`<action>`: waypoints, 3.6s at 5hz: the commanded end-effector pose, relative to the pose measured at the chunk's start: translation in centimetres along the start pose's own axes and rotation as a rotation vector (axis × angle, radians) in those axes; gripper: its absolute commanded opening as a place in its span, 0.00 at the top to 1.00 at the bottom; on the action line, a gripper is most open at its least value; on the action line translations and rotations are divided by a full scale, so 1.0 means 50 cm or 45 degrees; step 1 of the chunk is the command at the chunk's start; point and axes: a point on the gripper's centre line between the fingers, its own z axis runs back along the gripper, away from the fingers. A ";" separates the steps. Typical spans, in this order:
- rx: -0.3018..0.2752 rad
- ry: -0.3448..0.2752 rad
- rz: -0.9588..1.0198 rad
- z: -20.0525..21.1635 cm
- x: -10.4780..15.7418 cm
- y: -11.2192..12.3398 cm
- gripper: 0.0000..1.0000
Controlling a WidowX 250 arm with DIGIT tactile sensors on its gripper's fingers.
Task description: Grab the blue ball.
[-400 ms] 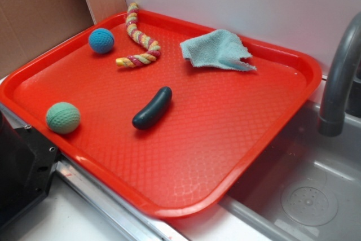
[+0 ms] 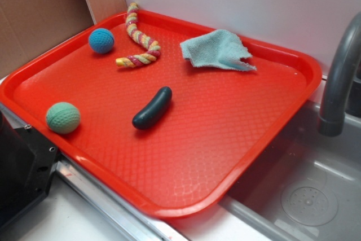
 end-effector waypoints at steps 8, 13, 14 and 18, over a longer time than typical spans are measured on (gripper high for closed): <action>0.244 -0.228 0.882 -0.379 0.219 0.285 0.00; 0.389 -0.221 0.952 -0.428 0.234 0.315 1.00; 0.376 -0.223 0.961 -0.426 0.233 0.311 1.00; 0.056 0.093 0.584 -0.259 0.181 0.115 1.00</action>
